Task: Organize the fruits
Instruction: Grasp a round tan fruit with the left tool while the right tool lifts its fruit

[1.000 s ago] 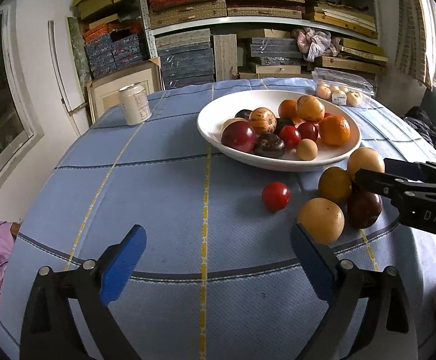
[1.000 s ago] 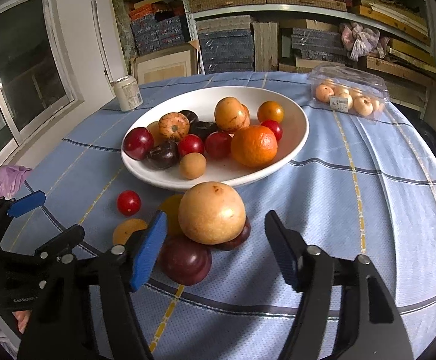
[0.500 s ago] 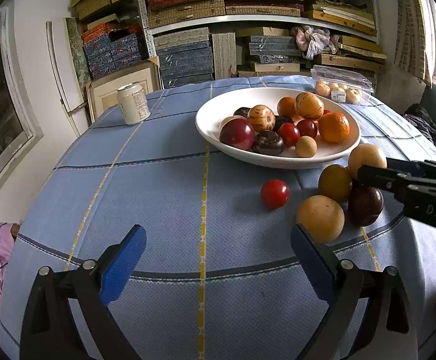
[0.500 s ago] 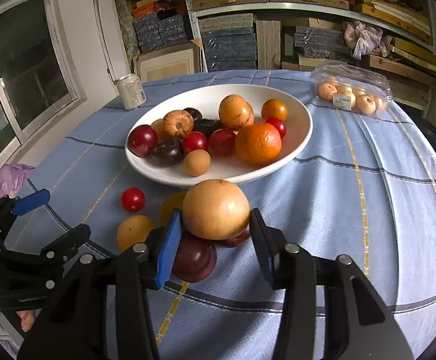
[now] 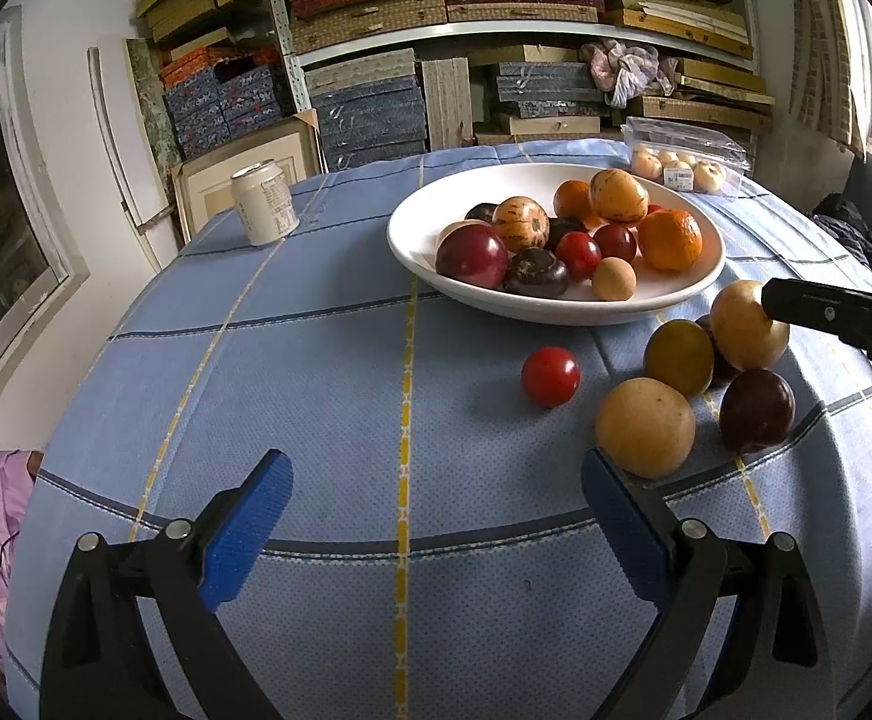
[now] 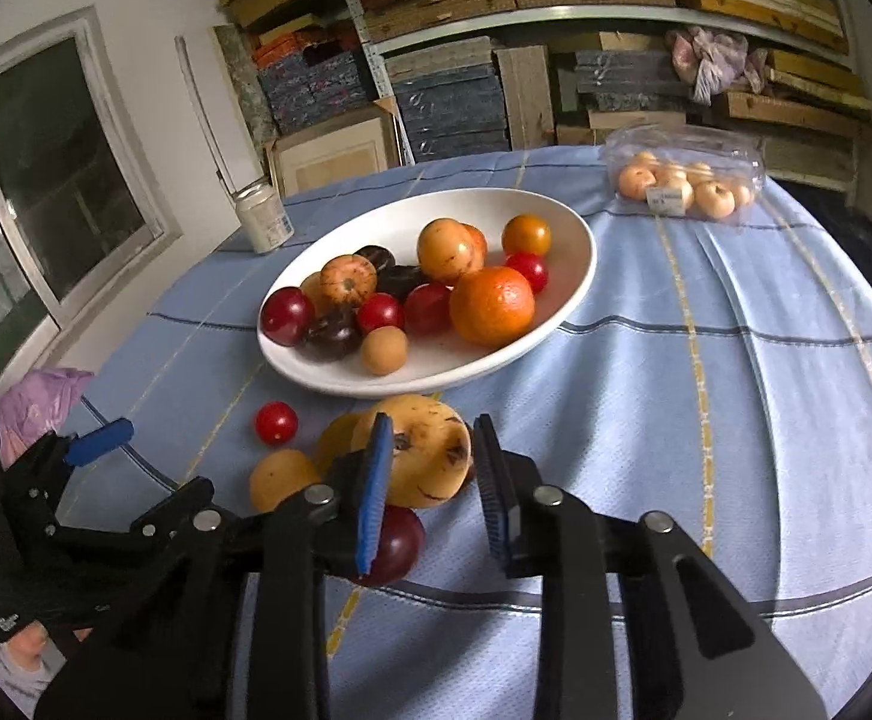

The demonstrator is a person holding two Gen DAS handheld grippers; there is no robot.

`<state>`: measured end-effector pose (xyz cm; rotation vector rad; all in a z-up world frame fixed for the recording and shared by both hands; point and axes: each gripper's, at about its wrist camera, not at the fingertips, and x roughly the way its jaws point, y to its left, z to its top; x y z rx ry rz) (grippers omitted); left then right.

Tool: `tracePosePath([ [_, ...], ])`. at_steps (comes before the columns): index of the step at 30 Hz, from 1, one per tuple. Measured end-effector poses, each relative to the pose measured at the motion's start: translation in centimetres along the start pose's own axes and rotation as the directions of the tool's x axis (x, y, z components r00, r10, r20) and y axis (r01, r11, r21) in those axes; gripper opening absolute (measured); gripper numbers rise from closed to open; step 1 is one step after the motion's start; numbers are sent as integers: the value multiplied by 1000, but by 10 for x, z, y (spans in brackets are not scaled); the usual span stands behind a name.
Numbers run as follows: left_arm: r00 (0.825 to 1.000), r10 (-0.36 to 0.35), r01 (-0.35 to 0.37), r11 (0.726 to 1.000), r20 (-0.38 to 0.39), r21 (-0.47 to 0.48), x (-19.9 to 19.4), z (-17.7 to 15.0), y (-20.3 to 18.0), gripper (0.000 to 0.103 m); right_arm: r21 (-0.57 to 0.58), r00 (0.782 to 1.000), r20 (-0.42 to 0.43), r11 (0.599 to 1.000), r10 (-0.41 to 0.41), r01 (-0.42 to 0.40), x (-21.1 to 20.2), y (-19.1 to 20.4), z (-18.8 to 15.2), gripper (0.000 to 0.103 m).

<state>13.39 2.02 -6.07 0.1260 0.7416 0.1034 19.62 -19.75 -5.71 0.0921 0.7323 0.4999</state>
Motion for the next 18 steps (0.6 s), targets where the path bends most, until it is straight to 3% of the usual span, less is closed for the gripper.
tracePosePath([
  [1,1000,0,0,1000,0,0,0,0,0,97,-6,1000,-4,1000,1,-1,0,2,-1,32],
  [2,1000,0,0,1000,0,-1,0,0,0,97,-5,1000,-18,1000,7,-7,3,2,-2,44],
  [4,1000,-1,1,1000,0,-1,0,0,0,97,-4,997,-73,1000,11,-11,13,3,-7,52],
  [7,1000,-3,3,1000,2,0,0,1,0,97,-16,997,-75,1000,4,-5,17,7,-10,52],
  [9,1000,-4,4,1000,4,1,-1,0,-1,97,-23,998,-69,1000,-3,1,17,7,-10,46],
  [18,1000,-22,22,1000,2,11,-3,1,-5,97,-21,998,-58,1000,-12,11,16,8,-11,46],
])
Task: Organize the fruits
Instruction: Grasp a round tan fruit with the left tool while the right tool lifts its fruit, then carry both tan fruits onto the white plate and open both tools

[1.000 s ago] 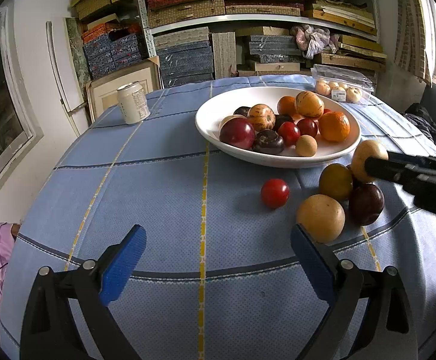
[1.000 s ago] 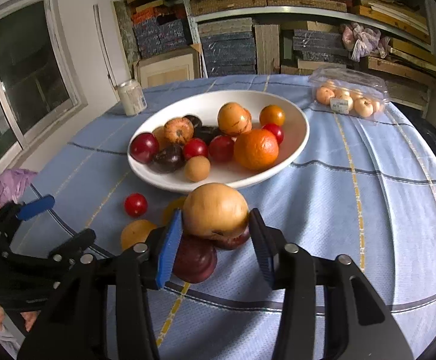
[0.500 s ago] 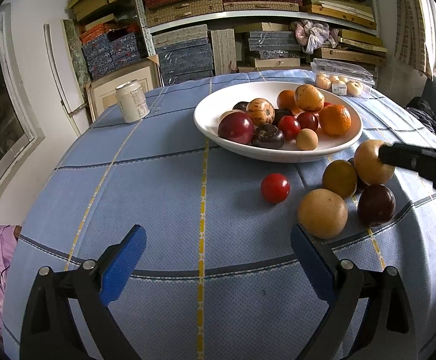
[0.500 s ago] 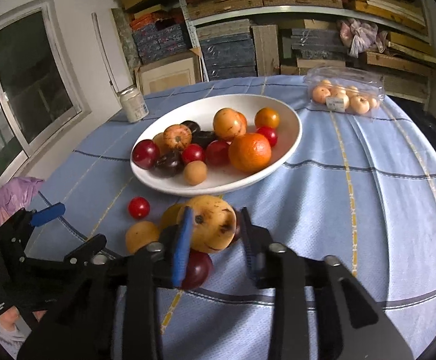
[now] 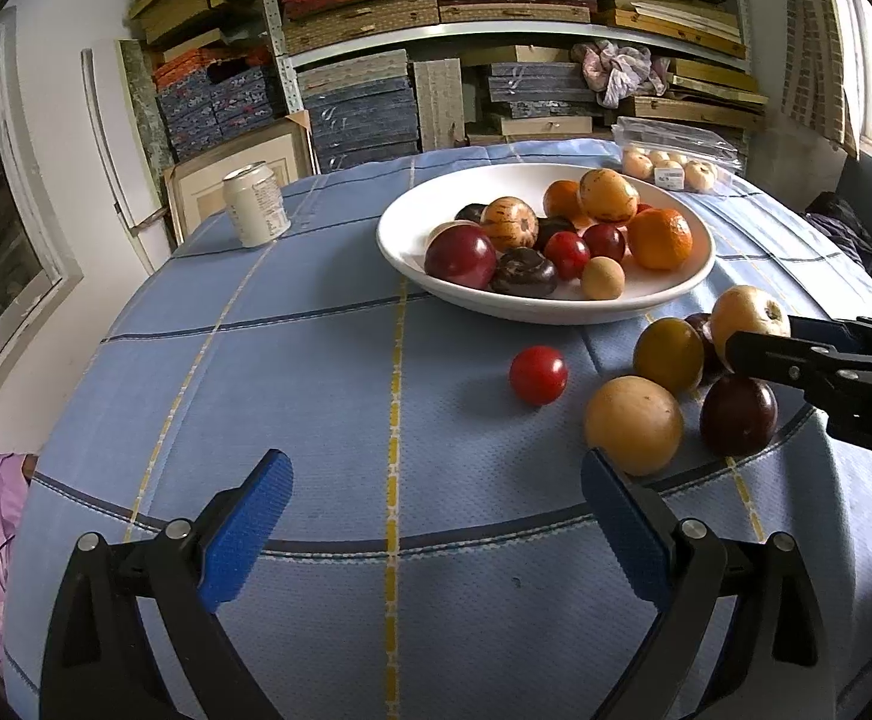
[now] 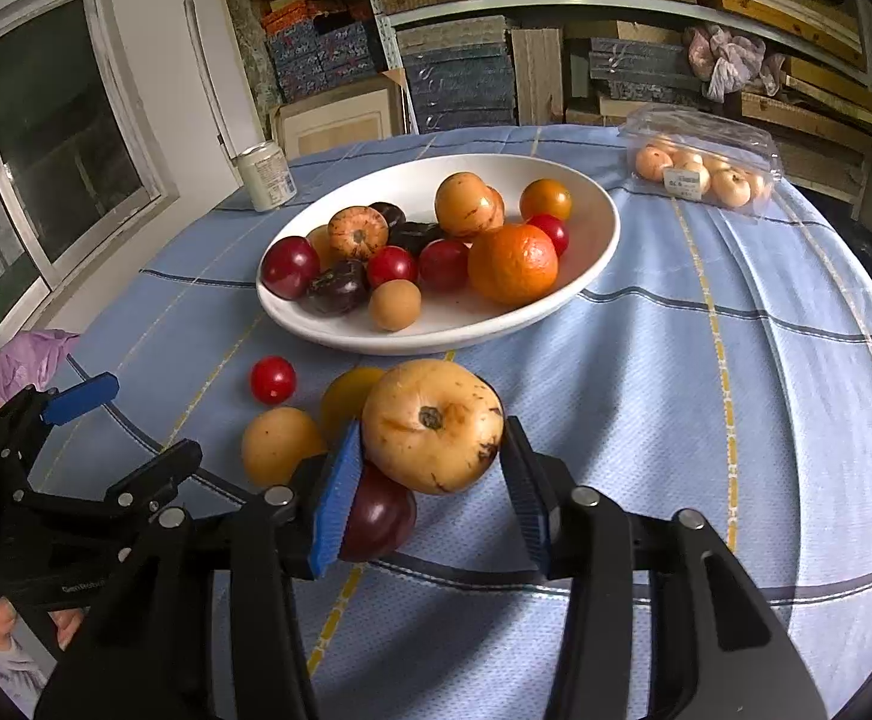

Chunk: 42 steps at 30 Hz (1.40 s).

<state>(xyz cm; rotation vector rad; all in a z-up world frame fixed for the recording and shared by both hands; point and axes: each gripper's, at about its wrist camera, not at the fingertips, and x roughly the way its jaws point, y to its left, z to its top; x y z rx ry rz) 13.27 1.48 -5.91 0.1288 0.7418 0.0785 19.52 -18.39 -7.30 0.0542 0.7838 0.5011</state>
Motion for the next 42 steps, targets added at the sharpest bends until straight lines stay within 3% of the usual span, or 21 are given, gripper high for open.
tracePosePath([
  [2,1000,-19,19,1000,6,0,-2,0,-2,97,6,1000,13,1000,2,-2,-4,-2,1,46],
  [7,989,-148,148,989,9,-7,-5,5,-13,98,41,999,52,999,7,-9,-18,-10,6,46],
  [14,982,-182,185,980,-45,68,13,8,-48,96,91,996,84,996,13,-21,-32,-25,9,46],
  [19,969,-223,227,974,-109,26,32,15,-50,67,100,996,89,995,17,-26,-35,-28,9,46],
  [22,966,-230,233,972,-122,15,36,16,-50,65,104,996,93,994,17,-27,-37,-28,10,46],
  [26,974,-197,204,978,-113,50,33,15,-54,64,105,996,90,994,16,-25,-37,-29,10,46],
  [34,979,-181,189,978,-89,88,28,15,-59,50,109,996,86,994,10,-20,-37,-30,10,46],
  [42,980,-176,185,977,-91,103,28,15,-62,49,110,996,85,994,11,-21,-37,-30,10,46],
])
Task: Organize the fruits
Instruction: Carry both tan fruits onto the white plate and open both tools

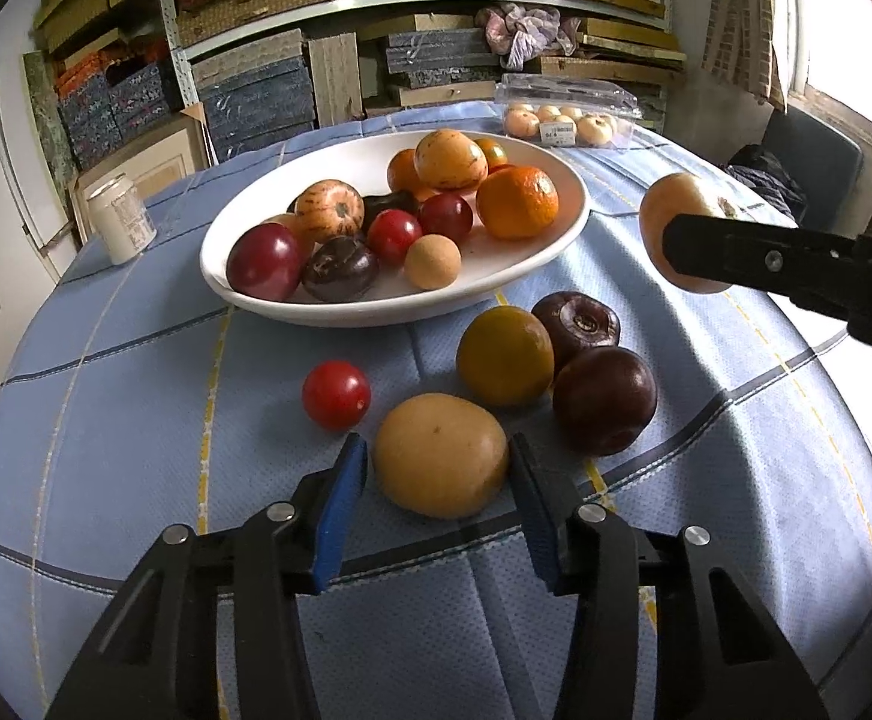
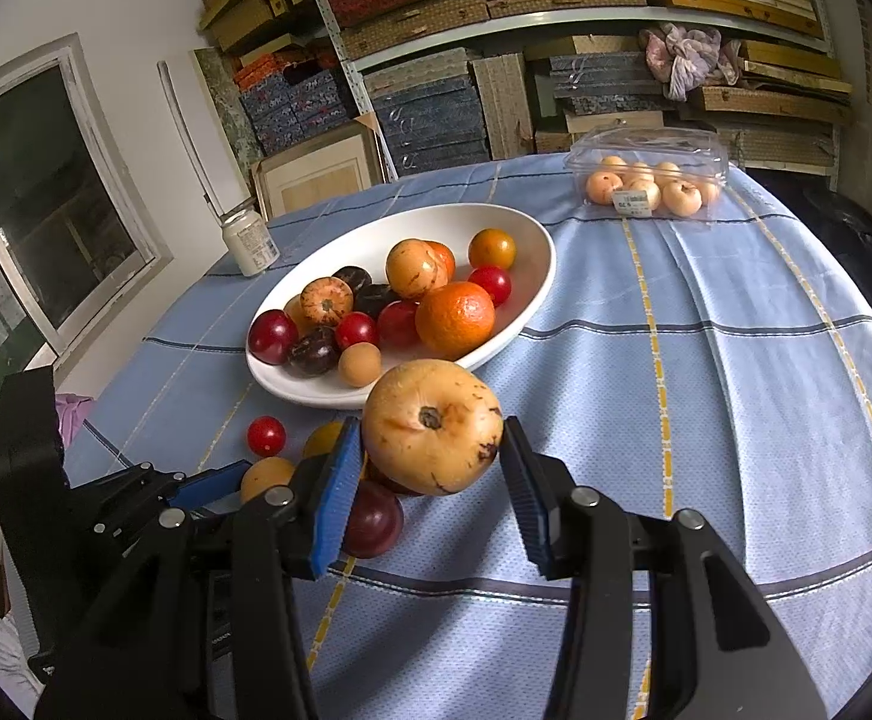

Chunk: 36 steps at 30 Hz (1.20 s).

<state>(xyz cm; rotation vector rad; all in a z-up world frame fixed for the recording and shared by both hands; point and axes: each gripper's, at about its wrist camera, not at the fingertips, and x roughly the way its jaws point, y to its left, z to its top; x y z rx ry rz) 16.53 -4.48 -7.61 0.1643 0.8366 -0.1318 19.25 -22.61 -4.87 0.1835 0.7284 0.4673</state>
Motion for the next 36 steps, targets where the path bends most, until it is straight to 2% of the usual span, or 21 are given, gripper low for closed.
tracePosePath([
  [10,1000,-16,16,1000,6,-2,0,0,1,46,-1,1000,1,1000,0,0,-1,0,0,46],
  [16,997,-23,25,999,68,-29,-15,0,8,45,2,1000,6,1000,-1,1,-1,-2,0,46],
  [21,987,1,18,993,158,-115,-48,8,37,45,9,999,42,1000,-7,6,-10,-5,2,46],
  [25,981,47,-24,992,188,-121,-61,34,57,45,-17,996,86,999,-26,28,-20,0,14,46],
  [29,977,77,-55,992,196,-112,-57,81,75,45,-77,995,83,996,-47,54,-10,13,46,46],
  [36,985,73,-57,993,155,-105,-3,141,88,45,-153,998,21,987,-56,58,58,36,99,46],
])
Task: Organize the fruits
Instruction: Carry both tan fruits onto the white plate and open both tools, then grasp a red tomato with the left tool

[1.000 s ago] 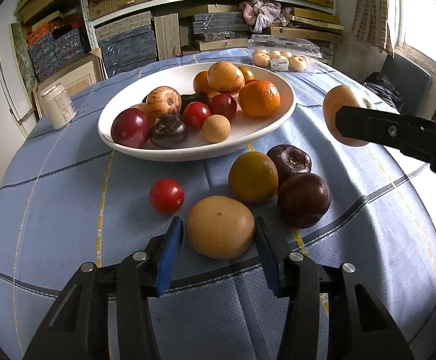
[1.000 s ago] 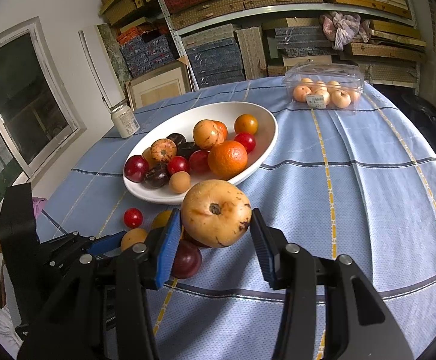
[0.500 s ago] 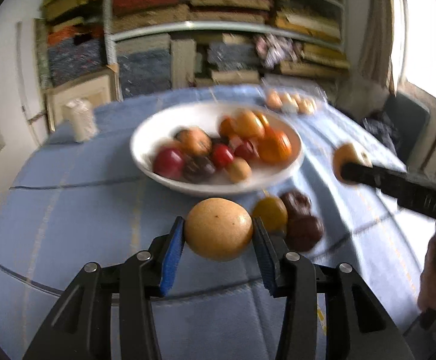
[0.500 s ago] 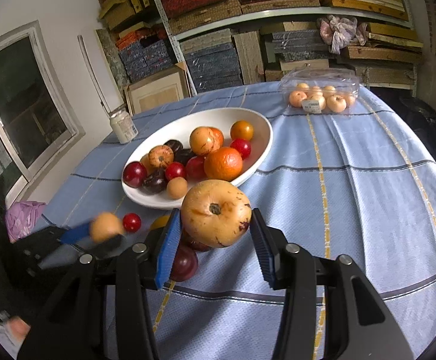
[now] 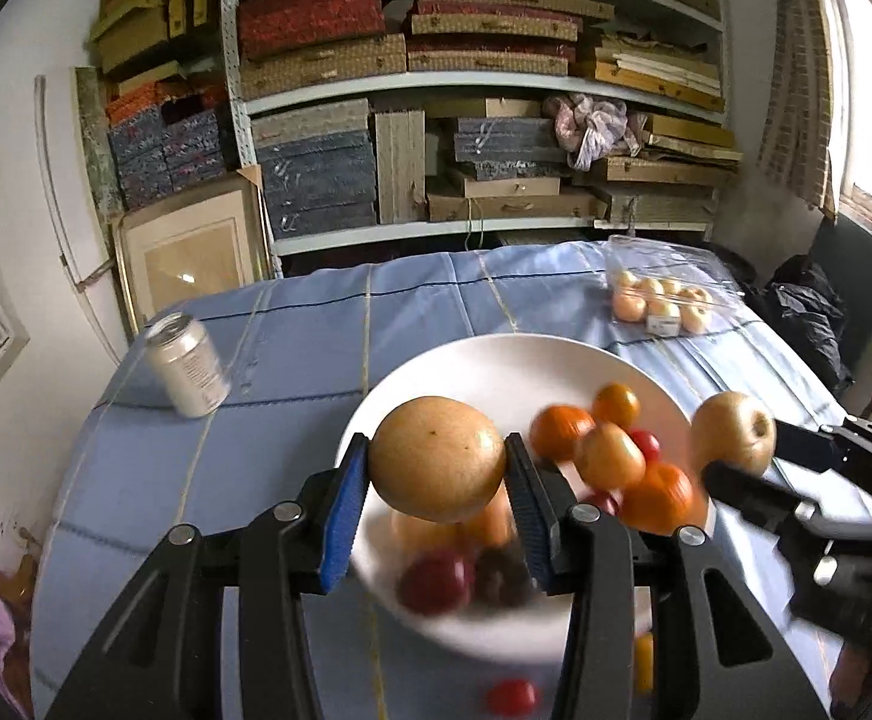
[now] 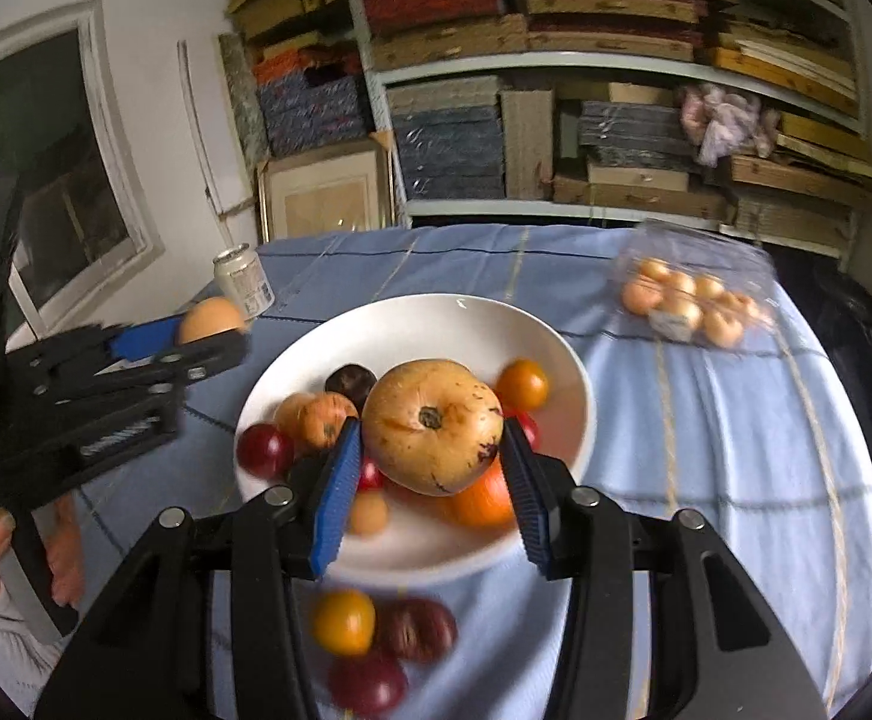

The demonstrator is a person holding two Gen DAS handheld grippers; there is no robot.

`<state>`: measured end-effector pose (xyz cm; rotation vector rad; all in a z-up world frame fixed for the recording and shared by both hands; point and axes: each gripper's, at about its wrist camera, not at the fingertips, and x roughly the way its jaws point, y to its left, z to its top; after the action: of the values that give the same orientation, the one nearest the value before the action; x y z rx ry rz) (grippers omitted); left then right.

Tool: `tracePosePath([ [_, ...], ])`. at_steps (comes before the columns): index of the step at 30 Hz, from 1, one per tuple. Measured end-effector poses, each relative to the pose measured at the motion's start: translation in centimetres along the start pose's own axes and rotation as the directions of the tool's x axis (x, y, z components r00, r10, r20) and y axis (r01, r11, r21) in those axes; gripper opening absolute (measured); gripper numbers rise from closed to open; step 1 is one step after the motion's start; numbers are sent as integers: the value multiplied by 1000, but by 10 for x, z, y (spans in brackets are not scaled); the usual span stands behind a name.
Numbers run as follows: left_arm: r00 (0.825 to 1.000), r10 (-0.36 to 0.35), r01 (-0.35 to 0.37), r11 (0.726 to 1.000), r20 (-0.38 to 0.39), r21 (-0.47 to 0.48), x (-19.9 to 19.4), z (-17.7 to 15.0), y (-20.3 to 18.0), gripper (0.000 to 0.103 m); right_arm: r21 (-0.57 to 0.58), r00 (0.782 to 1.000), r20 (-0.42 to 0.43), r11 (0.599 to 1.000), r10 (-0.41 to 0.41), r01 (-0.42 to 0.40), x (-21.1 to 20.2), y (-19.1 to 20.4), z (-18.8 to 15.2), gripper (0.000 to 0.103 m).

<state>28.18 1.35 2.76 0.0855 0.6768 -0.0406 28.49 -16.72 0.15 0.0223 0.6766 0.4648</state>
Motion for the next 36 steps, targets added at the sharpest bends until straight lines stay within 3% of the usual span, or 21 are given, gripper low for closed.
tracePosePath([
  [4,999,-7,6,1000,-49,-14,47,11,1,45,14,998,-51,1000,-24,25,49,-9,27,46],
  [9,997,-10,5,998,-79,-64,82,6,13,47,4,989,-134,998,-63,64,95,-21,31,47],
  [11,998,-20,16,997,-61,-70,82,4,15,57,16,990,-125,997,-73,75,97,-26,29,53],
  [12,999,-15,12,998,-49,-66,78,2,15,70,20,991,-116,997,-73,76,96,-27,29,57],
  [13,1000,10,-12,998,-28,-58,72,1,14,77,29,992,-100,997,-74,77,91,-28,29,65],
  [18,1000,2,-1,997,7,-80,30,-5,17,78,37,998,-2,997,-64,64,34,-21,22,66],
  [20,999,8,-5,995,33,-101,4,-14,22,86,28,997,51,998,-66,65,3,-14,11,79],
  [22,998,30,-22,991,59,-133,-24,-32,27,97,26,990,122,998,-68,65,-31,-8,-10,90],
  [25,998,41,-35,988,40,-150,-43,-61,28,97,40,981,181,997,-74,68,-67,-2,-51,93],
  [29,1000,21,-23,987,-16,-161,-45,-98,22,97,74,983,166,995,-84,73,-80,-2,-95,93],
  [36,999,31,-32,997,-23,-65,-44,-121,-4,97,145,987,143,988,-72,52,-85,-20,-104,94],
])
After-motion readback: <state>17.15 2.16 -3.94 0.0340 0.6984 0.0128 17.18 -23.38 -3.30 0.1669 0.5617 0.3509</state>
